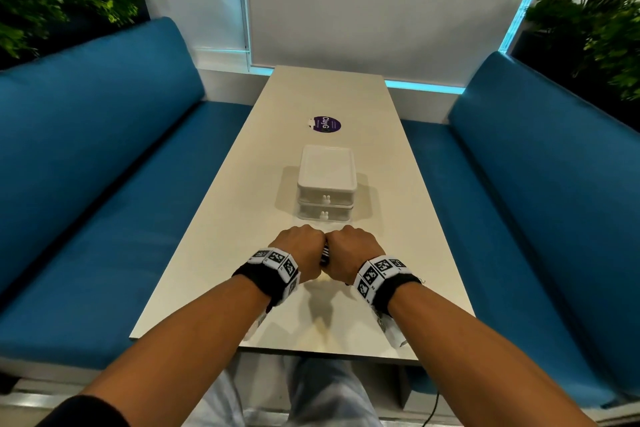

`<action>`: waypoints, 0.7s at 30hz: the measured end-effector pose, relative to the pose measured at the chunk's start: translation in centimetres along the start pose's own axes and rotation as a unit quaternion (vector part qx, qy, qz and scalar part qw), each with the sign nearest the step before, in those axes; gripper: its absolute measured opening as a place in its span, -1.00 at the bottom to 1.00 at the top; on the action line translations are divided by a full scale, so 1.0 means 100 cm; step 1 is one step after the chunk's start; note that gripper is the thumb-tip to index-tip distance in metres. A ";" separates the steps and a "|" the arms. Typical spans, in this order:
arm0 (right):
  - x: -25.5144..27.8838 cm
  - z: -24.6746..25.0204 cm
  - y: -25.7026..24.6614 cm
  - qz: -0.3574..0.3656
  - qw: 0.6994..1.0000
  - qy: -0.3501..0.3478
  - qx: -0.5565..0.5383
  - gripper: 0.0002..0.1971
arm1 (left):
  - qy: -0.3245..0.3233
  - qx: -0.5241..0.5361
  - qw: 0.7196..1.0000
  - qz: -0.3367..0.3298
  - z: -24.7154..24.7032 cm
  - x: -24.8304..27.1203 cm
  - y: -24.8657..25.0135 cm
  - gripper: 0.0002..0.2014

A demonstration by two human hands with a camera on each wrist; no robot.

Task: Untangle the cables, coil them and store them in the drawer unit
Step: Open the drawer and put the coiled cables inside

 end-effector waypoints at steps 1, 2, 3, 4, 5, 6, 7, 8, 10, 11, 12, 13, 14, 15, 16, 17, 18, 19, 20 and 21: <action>-0.001 0.001 0.000 0.002 1.000 0.001 0.002 -0.84 | -0.005 0.025 1.000 0.004 -0.002 -0.003 -0.003 -0.88; -0.001 0.001 -0.001 0.005 1.000 0.001 0.006 -0.85 | -0.011 0.049 0.999 0.007 -0.003 -0.005 -0.005 -0.90; -0.002 0.001 -0.001 0.008 1.000 0.000 0.012 -0.86 | -0.018 0.071 0.997 0.009 -0.005 -0.008 -0.008 -0.92; -0.003 0.001 -0.002 0.011 1.000 -0.001 0.019 -0.88 | -0.026 0.090 0.996 0.012 -0.007 -0.011 -0.009 -0.92; -0.004 0.002 -0.002 0.015 1.000 -0.001 0.026 -0.89 | -0.032 0.104 0.994 0.014 -0.008 -0.014 -0.010 -0.93; -0.005 0.004 -0.003 0.019 0.999 -0.001 0.033 -0.89 | -0.039 0.112 0.993 0.016 -0.008 -0.016 -0.011 -0.93; -0.006 0.005 -0.003 0.025 0.999 -0.003 0.040 -0.90 | -0.049 0.119 0.992 0.019 -0.011 -0.018 -0.012 -0.95; -0.007 0.007 -0.005 0.030 0.998 -0.003 0.048 -0.91 | -0.058 0.129 0.990 0.017 -0.012 -0.019 -0.013 -0.94; -0.008 0.009 -0.007 0.037 0.998 -0.001 0.058 -0.91 | -0.071 0.156 0.985 0.000 -0.014 -0.022 -0.016 -0.86; -0.009 0.009 -0.007 0.037 0.998 -0.001 0.059 -0.90 | -0.075 0.167 0.983 -0.005 -0.016 -0.024 -0.017 -0.85; -0.010 0.009 -0.006 0.036 0.998 0.001 0.060 -0.88 | -0.074 0.173 0.982 -0.006 -0.016 -0.025 -0.018 -0.86; -0.011 0.009 -0.005 0.035 0.997 0.003 0.062 -0.87 | -0.070 0.176 0.982 -0.004 -0.017 -0.026 -0.019 -0.90; -0.014 0.010 -0.003 0.036 0.997 0.009 0.066 -0.87 | -0.060 0.174 0.983 -0.008 -0.015 -0.026 -0.018 -0.92; -0.018 0.012 0.000 0.038 0.997 0.017 0.070 -0.87 | -0.049 0.182 0.982 -0.011 -0.014 -0.029 -0.019 -0.86; -0.021 0.015 0.004 0.037 0.996 0.026 0.071 -0.87 | -0.033 0.203 0.978 -0.019 -0.011 -0.031 -0.020 -0.76; -0.025 0.018 0.010 0.032 0.996 0.037 0.069 -0.87 | -0.018 0.232 0.972 -0.020 -0.010 -0.036 -0.025 -0.66; -0.029 0.023 0.017 0.021 0.997 0.050 0.063 -0.87 | -0.002 0.262 0.965 -0.024 -0.006 -0.039 -0.030 -0.58; -0.033 0.027 0.025 0.008 0.997 0.063 0.054 -0.87 | 0.007 0.281 0.959 -0.017 -0.004 -0.043 -0.036 -0.54; -0.037 0.031 0.033 -0.005 0.996 0.076 0.045 -0.87 | 0.014 0.294 0.956 -0.011 -0.002 -0.047 -0.042 -0.52; -0.040 0.034 0.038 -0.014 0.995 0.088 0.036 -0.87 | 0.015 0.293 0.956 0.005 -0.001 -0.050 -0.048 -0.54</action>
Point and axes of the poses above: each hand's wrist, its own x-axis away from the middle knuckle, its own z-axis out of the back of the hand, y = z × x, the point moved 8 cm from there along -x, towards the middle knuckle, and after that the axes turned 9 degrees about -z, right-handed, at the moved point
